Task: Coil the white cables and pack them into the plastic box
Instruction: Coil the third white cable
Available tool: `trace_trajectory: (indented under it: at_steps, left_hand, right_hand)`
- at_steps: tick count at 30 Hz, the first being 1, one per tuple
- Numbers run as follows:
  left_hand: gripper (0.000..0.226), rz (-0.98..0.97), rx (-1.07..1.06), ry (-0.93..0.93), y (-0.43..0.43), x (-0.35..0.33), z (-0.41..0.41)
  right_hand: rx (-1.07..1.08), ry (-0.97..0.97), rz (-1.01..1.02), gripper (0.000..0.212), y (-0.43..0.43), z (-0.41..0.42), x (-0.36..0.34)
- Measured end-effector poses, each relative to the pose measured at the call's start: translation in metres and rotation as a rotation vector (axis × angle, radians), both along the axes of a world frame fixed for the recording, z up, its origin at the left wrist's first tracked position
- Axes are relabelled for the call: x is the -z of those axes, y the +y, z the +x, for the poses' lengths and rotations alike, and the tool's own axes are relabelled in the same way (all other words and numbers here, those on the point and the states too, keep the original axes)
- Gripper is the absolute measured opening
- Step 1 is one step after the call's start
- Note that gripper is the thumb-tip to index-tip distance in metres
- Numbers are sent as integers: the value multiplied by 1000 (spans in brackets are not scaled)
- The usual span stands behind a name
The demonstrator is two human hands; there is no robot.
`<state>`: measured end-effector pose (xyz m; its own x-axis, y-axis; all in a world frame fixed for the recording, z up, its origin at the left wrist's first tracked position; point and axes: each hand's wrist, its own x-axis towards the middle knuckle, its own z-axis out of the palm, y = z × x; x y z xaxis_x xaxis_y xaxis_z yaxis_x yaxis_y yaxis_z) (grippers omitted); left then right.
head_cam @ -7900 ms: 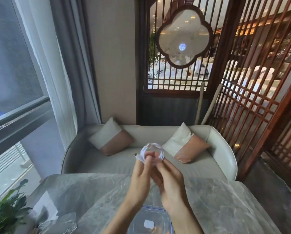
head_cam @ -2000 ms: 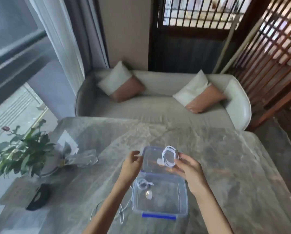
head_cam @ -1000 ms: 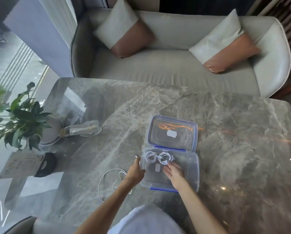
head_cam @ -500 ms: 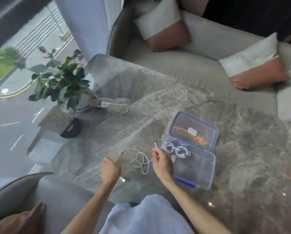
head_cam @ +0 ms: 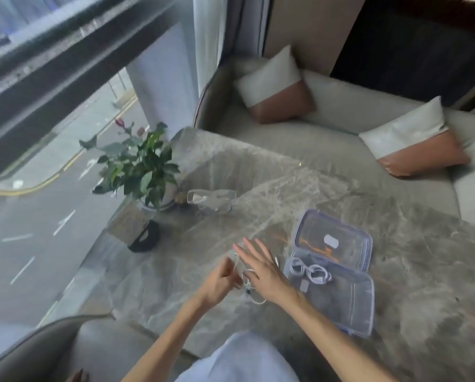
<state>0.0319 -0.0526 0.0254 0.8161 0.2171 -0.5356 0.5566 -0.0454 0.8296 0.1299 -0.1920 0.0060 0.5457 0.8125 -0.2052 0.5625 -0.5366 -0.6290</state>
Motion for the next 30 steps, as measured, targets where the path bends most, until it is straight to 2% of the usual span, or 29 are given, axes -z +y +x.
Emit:
trace_trajectory:
  at_steps: [1,4,6,12,15,17,19,21,22,23,25,27,30]
  left_hand:
    - [11,-99,51,-97,4,-24,12]
    - [9,-256,149,-332,10,-102,52]
    - [9,-391,149,-412,7,-152,78]
    - [37,-922,493,-636,-21,-271,133]
    - [40,-1218,644,-713,-36,-314,149]
    - [32,-1331,637,-808,-44,-338,160]
    - [35,-1244,527,-866,-49,-356,176]
    - [36,-971,410,-905,-51,-367,190]
    - [34,-829,375,-928,-51,-369,196]
    - [34,-726,360,-942,-52,-370,201]
    - [37,-643,357,-936,-58,-368,206]
    - [41,-564,348,-936,-68,-361,207]
    - [44,-269,371,-986,-84,-349,205]
  right_hand:
    - [22,-10,70,64,2,13,-15]
    - [194,73,333,27,2,61,-82]
    - [249,186,407,17,-3,91,-142]
    - [357,6,656,24,-29,136,-291]
    - [360,-17,544,24,-33,134,-328]
    - [354,-81,419,22,-37,127,-335]
    - [340,-185,331,26,-46,117,-335]
    - [321,-285,278,29,-59,107,-333]
    - [338,-288,280,24,-65,102,-333]
    - [358,-292,281,17,-72,97,-334]
    - [345,-335,246,11,-84,87,-339]
    - [302,-399,134,14,-91,75,-348]
    - [308,-514,-16,23,-100,61,-360]
